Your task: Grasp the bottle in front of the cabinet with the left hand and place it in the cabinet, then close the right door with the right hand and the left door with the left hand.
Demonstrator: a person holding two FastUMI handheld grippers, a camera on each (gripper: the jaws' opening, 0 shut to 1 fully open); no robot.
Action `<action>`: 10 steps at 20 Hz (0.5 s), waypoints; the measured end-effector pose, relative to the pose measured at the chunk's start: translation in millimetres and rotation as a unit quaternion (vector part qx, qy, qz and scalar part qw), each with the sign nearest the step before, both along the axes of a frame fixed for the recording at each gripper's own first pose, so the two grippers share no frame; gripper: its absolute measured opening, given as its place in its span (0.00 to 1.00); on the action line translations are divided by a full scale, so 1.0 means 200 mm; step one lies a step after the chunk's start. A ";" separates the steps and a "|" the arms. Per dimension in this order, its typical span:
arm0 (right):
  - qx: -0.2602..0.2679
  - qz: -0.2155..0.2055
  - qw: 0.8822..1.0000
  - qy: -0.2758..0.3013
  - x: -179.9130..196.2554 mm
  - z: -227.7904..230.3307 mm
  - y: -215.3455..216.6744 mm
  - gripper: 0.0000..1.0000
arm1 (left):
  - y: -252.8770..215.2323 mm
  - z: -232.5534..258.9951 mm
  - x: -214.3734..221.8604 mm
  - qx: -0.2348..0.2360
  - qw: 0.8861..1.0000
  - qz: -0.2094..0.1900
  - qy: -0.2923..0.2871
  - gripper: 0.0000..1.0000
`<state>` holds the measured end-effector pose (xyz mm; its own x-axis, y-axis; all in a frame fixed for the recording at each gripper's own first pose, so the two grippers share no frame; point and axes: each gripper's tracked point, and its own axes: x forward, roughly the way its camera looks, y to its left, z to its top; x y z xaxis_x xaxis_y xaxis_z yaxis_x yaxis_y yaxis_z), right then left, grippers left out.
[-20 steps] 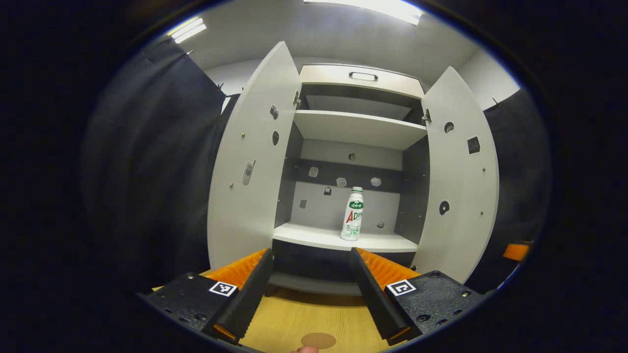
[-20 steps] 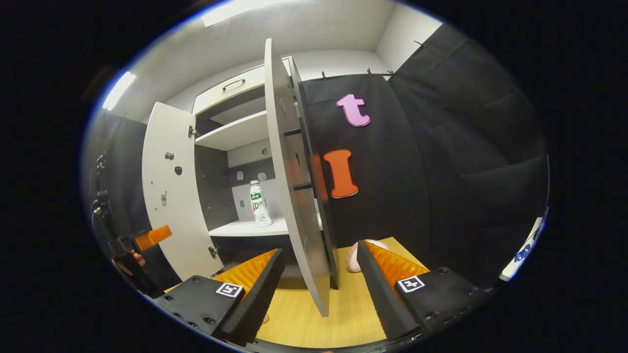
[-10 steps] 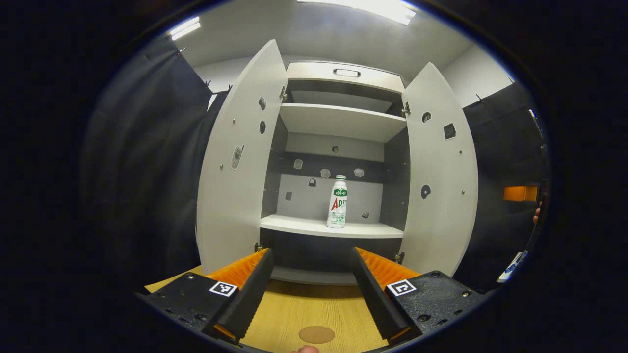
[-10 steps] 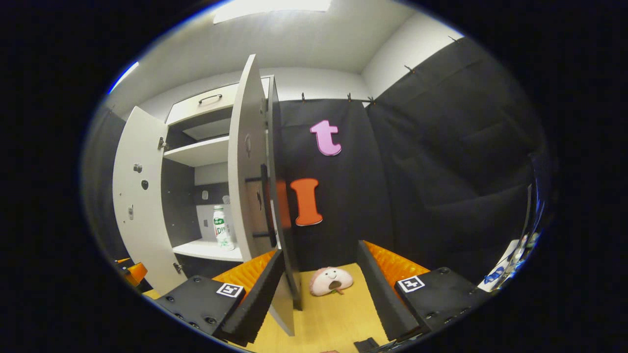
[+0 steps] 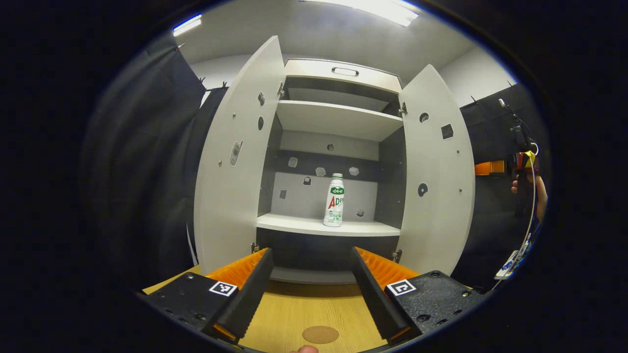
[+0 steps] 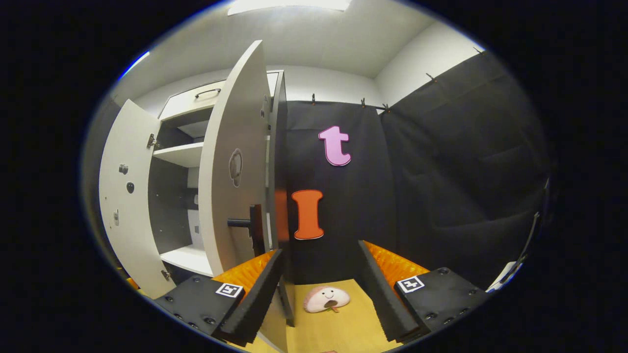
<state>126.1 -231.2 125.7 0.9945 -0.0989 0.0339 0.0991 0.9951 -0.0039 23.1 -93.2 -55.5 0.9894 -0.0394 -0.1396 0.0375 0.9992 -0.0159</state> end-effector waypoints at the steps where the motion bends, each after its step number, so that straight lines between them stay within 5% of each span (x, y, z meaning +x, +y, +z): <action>1: -0.008 -0.006 1.000 -0.004 0.01 0.01 -0.01 0.98 | 0.03 0.00 0.01 0.003 1.000 0.006 -0.001 0.96; 3: -0.027 -0.011 0.999 -0.013 0.01 0.02 0.00 0.89 | 0.08 -0.02 0.00 0.010 1.000 0.015 0.003 0.96; 4: -0.039 -0.011 0.999 -0.016 0.01 0.02 0.01 0.96 | 0.11 -0.03 0.00 0.014 1.000 0.018 0.004 0.96; 10: -0.041 -0.005 0.999 -0.015 0.00 0.02 0.07 0.95 | 0.10 -0.01 0.02 0.006 1.000 0.004 -0.002 0.96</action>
